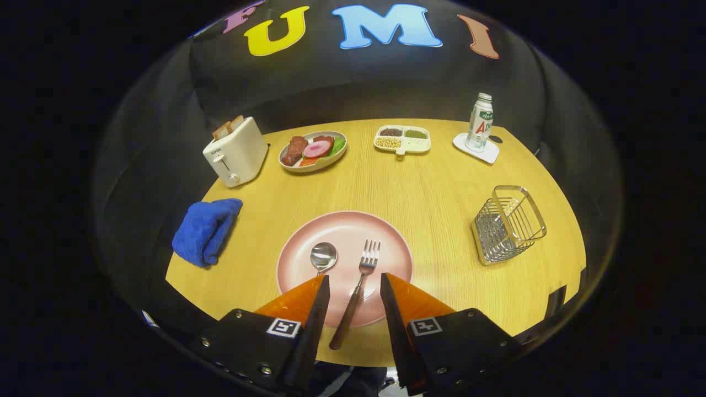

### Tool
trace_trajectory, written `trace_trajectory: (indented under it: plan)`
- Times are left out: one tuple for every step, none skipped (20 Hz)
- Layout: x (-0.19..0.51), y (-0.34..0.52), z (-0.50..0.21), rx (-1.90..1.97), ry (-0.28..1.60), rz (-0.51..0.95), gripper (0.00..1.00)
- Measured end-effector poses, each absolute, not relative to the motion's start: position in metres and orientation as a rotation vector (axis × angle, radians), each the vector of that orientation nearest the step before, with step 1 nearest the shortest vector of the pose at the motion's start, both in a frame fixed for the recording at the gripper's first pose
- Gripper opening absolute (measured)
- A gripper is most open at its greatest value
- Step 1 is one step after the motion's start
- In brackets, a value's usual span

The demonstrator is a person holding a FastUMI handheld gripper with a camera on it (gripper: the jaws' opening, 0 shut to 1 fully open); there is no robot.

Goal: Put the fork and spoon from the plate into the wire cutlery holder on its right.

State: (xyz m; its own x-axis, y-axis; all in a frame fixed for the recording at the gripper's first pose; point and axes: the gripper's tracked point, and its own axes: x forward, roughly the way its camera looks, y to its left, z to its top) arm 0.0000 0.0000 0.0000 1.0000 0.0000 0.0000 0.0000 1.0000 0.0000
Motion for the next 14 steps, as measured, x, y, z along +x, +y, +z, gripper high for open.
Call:
trace_trajectory:
  plan:
    - [0.007,0.001,-0.006,0.003,0.019,-0.001,0.58]
    - [0.014,0.002,-0.011,0.006,0.04,0.0,0.58]
    - [0.015,0.001,-0.017,0.012,0.054,-0.018,0.57]
    - [0.02,0.001,-0.02,0.023,0.072,-0.021,0.53]
    - [0.029,0.001,-0.025,0.033,0.09,-0.018,0.51]
    - [0.034,0.001,-0.029,0.036,0.11,-0.019,0.51]
    - [0.039,0.0,-0.032,0.029,0.123,-0.026,0.51]
    - [0.044,-0.001,-0.034,0.019,0.138,-0.032,0.51]
    - [0.05,0.0,-0.037,0.014,0.152,-0.034,0.51]
    - [0.054,0.001,-0.038,0.014,0.165,-0.036,0.51]
    - [0.057,0.0,-0.04,0.013,0.174,-0.04,0.52]
    - [0.061,0.0,-0.041,0.013,0.184,-0.045,0.51]
    - [0.064,0.0,-0.043,0.012,0.194,-0.046,0.51]
    - [0.066,0.001,-0.045,0.013,0.205,-0.044,0.51]
